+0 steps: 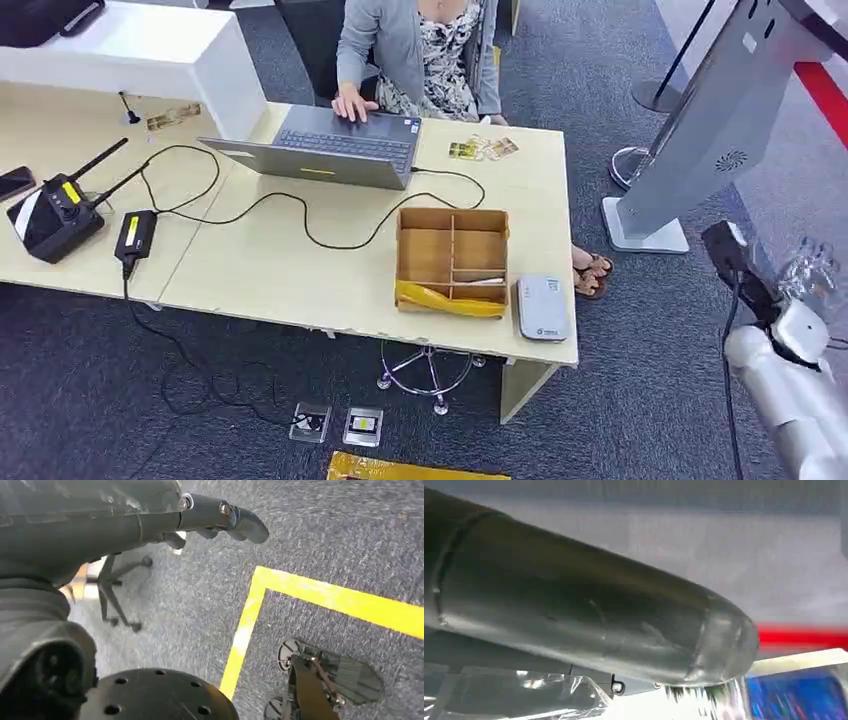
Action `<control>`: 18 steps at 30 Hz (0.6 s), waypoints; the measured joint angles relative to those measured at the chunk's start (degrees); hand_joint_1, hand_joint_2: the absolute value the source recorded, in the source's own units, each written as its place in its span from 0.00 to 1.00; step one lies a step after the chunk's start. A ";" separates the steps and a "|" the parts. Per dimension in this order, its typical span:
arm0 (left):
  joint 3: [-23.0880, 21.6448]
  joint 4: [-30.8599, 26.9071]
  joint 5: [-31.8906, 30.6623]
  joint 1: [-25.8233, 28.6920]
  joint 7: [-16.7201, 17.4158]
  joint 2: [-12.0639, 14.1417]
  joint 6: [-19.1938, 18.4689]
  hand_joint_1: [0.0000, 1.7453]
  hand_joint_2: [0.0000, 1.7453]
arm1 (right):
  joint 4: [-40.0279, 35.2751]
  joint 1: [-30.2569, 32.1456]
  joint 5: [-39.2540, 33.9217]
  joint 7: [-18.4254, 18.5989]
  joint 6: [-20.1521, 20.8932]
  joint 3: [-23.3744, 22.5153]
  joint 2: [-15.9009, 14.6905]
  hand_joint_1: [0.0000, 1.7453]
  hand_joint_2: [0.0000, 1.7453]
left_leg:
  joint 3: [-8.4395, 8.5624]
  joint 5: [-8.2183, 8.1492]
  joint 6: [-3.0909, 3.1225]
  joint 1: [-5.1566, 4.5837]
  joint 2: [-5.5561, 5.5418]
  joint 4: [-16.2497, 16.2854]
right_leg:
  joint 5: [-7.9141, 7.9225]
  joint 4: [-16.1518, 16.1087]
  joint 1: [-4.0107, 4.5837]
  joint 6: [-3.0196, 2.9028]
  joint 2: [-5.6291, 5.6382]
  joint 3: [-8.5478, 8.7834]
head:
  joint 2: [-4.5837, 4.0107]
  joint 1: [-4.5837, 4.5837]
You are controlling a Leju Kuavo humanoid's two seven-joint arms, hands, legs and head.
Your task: Pass the card to the sensor for recognition and then transmit it.
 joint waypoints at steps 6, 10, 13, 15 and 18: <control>3.71 0.00 6.37 0.39 -5.37 -0.63 1.55 0.00 0.00 | 11.37 12.77 -31.58 -25.99 0.07 -17.40 1.81 0.00 0.00 | -0.11 -0.13 0.09 0.01 -0.47 0.00 | -0.24 -0.03 0.01 0.05 -0.54 0.07 | 0.00 -0.02; 8.53 0.00 14.18 0.89 -11.17 -1.14 -0.71 0.00 0.00 | 17.05 22.06 -35.72 -21.74 -3.70 -26.77 6.19 0.00 0.00 | -0.09 -0.29 0.02 0.07 -0.57 -0.03 | -0.49 0.00 0.08 -0.06 -0.65 0.20 | 0.00 -0.04; 10.82 0.00 13.48 1.05 -12.30 -1.33 -1.01 0.00 0.00 | 19.45 26.12 -35.98 -16.10 -8.14 -31.27 11.29 0.00 0.00 | 0.03 -0.44 -0.20 0.16 -0.17 -0.06 | -0.54 0.08 0.15 -0.15 -0.21 0.13 | 0.00 -0.07; 12.41 0.00 13.29 1.00 -12.30 -1.49 -1.14 0.00 0.00 | 21.08 27.08 -35.94 -14.37 -10.18 -34.06 14.99 0.00 0.00 | 0.15 -0.49 -0.27 0.25 0.03 -0.06 | -0.55 0.08 0.22 -0.16 0.05 0.13 | 0.00 -0.07; 13.31 0.00 11.91 1.00 -11.19 -1.53 -3.24 0.00 0.00 | 22.42 27.99 -36.73 -13.84 -11.63 -37.00 18.95 0.00 0.00 | 0.18 -0.48 -0.28 0.24 0.05 -0.06 | -0.58 0.14 0.22 -0.21 0.07 0.14 | 0.00 0.00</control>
